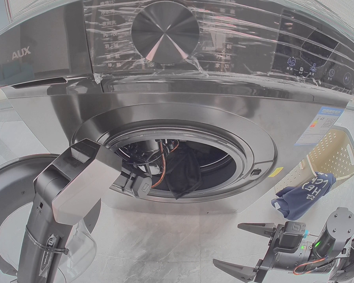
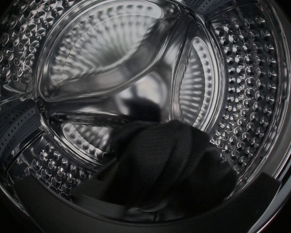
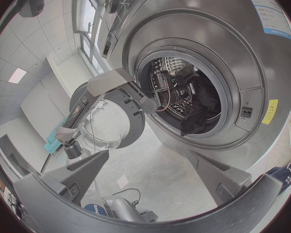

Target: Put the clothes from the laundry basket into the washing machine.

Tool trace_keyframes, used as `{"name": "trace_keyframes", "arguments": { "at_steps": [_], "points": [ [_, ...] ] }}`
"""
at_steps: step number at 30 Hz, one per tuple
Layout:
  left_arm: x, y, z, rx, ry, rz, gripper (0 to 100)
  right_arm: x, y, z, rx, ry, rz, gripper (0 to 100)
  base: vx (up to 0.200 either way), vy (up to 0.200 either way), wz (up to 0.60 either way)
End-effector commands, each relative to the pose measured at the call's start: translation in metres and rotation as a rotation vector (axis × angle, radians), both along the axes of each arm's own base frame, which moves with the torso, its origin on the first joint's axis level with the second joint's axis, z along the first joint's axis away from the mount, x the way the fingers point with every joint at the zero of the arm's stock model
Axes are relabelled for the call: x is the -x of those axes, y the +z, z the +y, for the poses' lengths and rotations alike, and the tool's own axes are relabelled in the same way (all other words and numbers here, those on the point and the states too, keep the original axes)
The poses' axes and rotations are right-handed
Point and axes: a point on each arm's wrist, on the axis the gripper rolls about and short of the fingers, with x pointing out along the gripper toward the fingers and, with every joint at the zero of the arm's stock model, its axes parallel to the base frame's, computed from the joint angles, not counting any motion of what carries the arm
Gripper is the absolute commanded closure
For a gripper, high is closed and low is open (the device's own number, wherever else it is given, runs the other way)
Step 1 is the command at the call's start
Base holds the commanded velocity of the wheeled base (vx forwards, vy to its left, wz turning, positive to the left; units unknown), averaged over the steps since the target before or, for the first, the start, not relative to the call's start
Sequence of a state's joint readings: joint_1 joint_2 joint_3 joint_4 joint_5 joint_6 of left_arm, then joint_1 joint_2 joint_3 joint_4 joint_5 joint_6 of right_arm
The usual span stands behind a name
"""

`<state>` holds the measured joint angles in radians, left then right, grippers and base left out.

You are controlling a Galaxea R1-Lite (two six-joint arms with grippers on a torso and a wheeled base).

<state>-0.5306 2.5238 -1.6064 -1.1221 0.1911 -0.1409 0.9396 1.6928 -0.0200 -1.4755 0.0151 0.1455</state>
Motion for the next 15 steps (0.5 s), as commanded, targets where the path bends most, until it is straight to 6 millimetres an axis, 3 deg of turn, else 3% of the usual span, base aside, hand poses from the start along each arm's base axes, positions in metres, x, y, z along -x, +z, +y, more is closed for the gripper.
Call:
{"name": "trace_keyframes", "arguments": {
  "at_steps": [1, 5, 11, 15],
  "points": [
    [0.001, -0.002, 0.001, -0.002, 0.000, 0.013, 0, 0.000, -0.001, 0.000, 0.004, 0.001, 0.003, 0, 0.000, 0.000, 0.00],
    [0.019, -0.002, -0.006, -0.024, -0.030, 0.058, 0, 0.000, -0.001, 0.000, 0.005, 0.001, 0.004, 0, 0.000, 0.000, 0.00],
    [0.053, -0.017, -0.011, -0.117, -0.089, 0.196, 0, 0.000, -0.002, 0.000, 0.007, 0.001, 0.007, 0, 0.000, 0.000, 0.00],
    [0.063, -0.042, -0.006, -0.175, -0.154, 0.279, 0, 0.000, -0.002, 0.001, 0.008, 0.001, 0.008, 0, 0.000, 0.000, 0.00]
  ]
}}
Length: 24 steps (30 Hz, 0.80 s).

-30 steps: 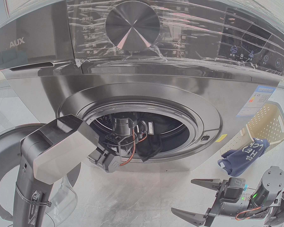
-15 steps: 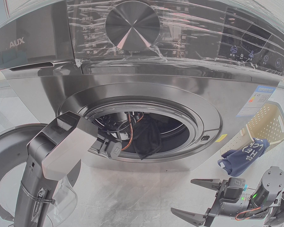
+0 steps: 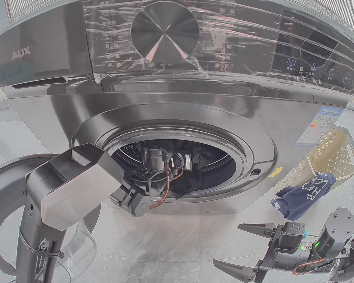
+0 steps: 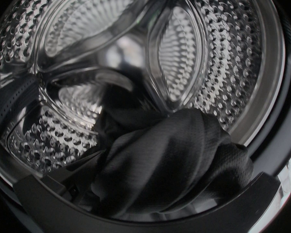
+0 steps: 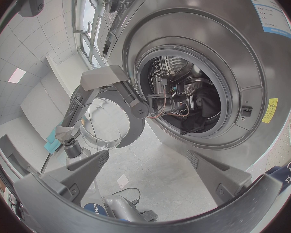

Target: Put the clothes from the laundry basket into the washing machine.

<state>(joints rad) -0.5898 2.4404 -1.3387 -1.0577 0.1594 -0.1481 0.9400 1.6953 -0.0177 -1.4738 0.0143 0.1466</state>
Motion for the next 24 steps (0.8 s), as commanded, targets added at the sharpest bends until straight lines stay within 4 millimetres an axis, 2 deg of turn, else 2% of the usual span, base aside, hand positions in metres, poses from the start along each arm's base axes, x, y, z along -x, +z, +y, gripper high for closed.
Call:
{"name": "trace_keyframes", "arguments": {
  "at_steps": [1, 10, 14, 15, 19, 24],
  "points": [
    [0.021, -0.012, 0.003, -0.052, -0.071, 0.081, 0, 0.000, -0.001, 0.001, 0.002, 0.001, 0.002, 0, 0.000, 0.000, 0.00],
    [0.016, -0.038, 0.004, -0.083, -0.070, 0.121, 0, 0.000, 0.000, 0.001, -0.001, 0.002, -0.002, 0, 0.000, 0.000, 0.00],
    [0.014, -0.041, 0.005, -0.086, -0.066, 0.123, 0, 0.000, 0.001, 0.000, -0.003, 0.002, -0.003, 0, 0.000, 0.000, 0.00],
    [0.014, -0.040, 0.005, -0.085, -0.067, 0.121, 100, 0.000, 0.001, 0.000, -0.003, 0.002, -0.003, 0, 0.000, 0.000, 0.00],
    [0.014, -0.038, 0.005, -0.082, -0.066, 0.117, 100, 0.000, 0.001, 0.000, -0.003, 0.002, -0.003, 0, 0.000, 0.000, 0.00],
    [0.001, -0.016, -0.002, -0.023, -0.045, 0.037, 100, 0.000, 0.001, 0.001, -0.004, 0.000, -0.004, 0, 0.000, 0.000, 0.00]
  ]
}}
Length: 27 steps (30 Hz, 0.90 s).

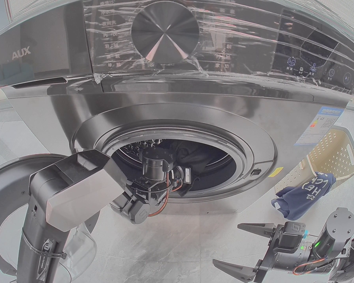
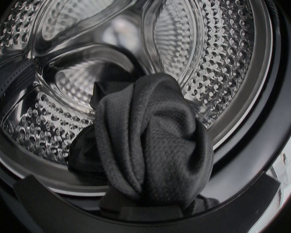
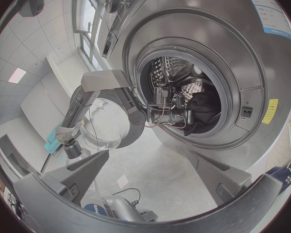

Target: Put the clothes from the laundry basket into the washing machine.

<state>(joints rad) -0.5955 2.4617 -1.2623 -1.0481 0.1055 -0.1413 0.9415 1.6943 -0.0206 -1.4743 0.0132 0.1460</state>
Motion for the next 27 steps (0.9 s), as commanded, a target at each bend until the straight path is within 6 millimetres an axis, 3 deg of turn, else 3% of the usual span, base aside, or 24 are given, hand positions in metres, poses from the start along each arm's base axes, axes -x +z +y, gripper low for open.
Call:
{"name": "trace_keyframes", "arguments": {
  "at_steps": [1, 6, 9, 22, 27],
  "points": [
    [-0.021, 0.027, -0.001, 0.074, 0.064, -0.104, 100, -0.001, 0.001, 0.001, -0.004, -0.001, -0.002, 0, 0.000, 0.000, 0.00],
    [-0.049, 0.054, 0.004, 0.165, 0.146, -0.240, 100, -0.002, 0.002, 0.001, -0.011, -0.002, -0.006, 0, 0.000, 0.000, 0.00],
    [-0.055, 0.063, 0.005, 0.192, 0.168, -0.281, 100, -0.002, 0.002, 0.002, -0.012, -0.002, -0.007, 0, 0.000, 0.000, 0.00],
    [-0.074, 0.077, 0.001, 0.272, 0.207, -0.373, 100, -0.003, 0.002, 0.002, -0.015, -0.008, -0.005, 0, 0.000, 0.000, 0.00],
    [-0.076, 0.072, -0.001, 0.281, 0.204, -0.356, 100, -0.003, 0.002, 0.002, -0.016, -0.008, -0.004, 0, 0.000, 0.000, 0.00]
  ]
}}
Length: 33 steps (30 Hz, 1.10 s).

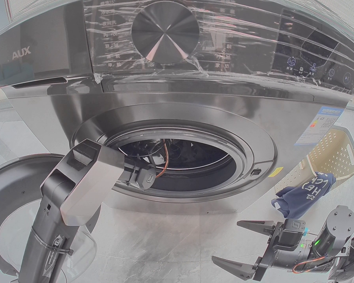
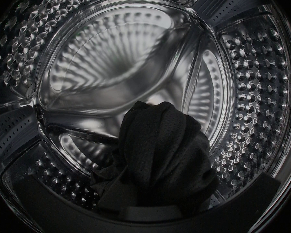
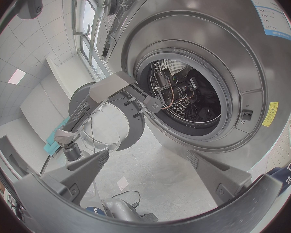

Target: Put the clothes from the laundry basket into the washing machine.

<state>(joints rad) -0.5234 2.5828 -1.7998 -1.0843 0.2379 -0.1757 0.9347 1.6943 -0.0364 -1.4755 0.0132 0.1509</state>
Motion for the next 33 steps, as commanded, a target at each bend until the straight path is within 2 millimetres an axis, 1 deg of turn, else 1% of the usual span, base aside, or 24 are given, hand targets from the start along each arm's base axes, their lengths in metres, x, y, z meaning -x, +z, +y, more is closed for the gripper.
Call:
{"name": "trace_keyframes", "arguments": {
  "at_steps": [1, 5, 6, 10, 13, 14, 16, 17, 21, 22, 25, 28, 30, 33],
  "points": [
    [-0.005, -0.012, -0.002, -0.001, 0.003, 0.016, 100, 0.000, 0.000, 0.000, 0.001, 0.000, 0.002, 0, 0.000, 0.000, 0.00],
    [-0.005, -0.015, -0.002, -0.008, 0.000, 0.037, 100, 0.000, 0.000, 0.000, 0.000, 0.000, 0.001, 0, 0.000, 0.000, 0.00],
    [-0.004, -0.015, -0.003, -0.005, -0.002, 0.038, 0, 0.000, 0.000, 0.000, 0.000, 0.000, 0.001, 0, 0.000, 0.000, 0.00],
    [-0.002, -0.016, -0.007, 0.003, -0.014, 0.051, 0, -0.001, 0.002, 0.000, -0.011, -0.003, -0.007, 0, 0.000, 0.000, 0.00],
    [0.000, -0.023, -0.006, -0.005, -0.017, 0.095, 0, -0.001, 0.002, 0.000, -0.014, -0.003, -0.011, 0, 0.000, 0.000, 0.00],
    [0.007, -0.025, -0.004, -0.030, -0.013, 0.140, 0, -0.001, 0.002, 0.000, -0.014, -0.006, -0.011, 0, 0.000, 0.000, 0.00],
    [0.013, -0.023, -0.001, -0.043, -0.011, 0.164, 0, -0.002, 0.003, -0.001, -0.017, -0.009, -0.013, 0, 0.000, 0.000, 0.00],
    [0.020, -0.024, -0.001, -0.059, -0.016, 0.187, 0, -0.002, 0.004, -0.001, -0.020, -0.011, -0.016, 0, 0.000, 0.000, 0.00],
    [0.029, -0.020, 0.004, -0.077, -0.018, 0.210, 0, -0.003, 0.004, 0.000, -0.023, -0.010, -0.020, 0, 0.000, 0.000, 0.00],
    [0.035, -0.016, 0.005, -0.081, -0.022, 0.213, 0, -0.003, 0.005, 0.000, -0.026, -0.009, -0.022, 0, 0.000, 0.000, 0.00],
    [0.052, -0.010, -0.001, -0.096, -0.061, 0.225, 0, -0.003, 0.005, 0.000, -0.026, -0.010, -0.022, 0, 0.000, 0.000, 0.00],
    [0.072, -0.010, -0.009, -0.122, -0.115, 0.253, 0, -0.003, 0.005, 0.000, -0.028, -0.010, -0.023, 0, 0.000, 0.000, 0.00],
    [0.091, -0.011, -0.019, -0.134, -0.188, 0.272, 0, -0.002, 0.008, 0.000, -0.038, -0.009, -0.031, 0, 0.000, 0.000, 0.00],
    [0.098, -0.009, -0.024, -0.129, -0.215, 0.274, 0, -0.002, 0.009, -0.001, -0.042, -0.010, -0.034, 0, 0.000, 0.000, 0.00]
  ]
}}
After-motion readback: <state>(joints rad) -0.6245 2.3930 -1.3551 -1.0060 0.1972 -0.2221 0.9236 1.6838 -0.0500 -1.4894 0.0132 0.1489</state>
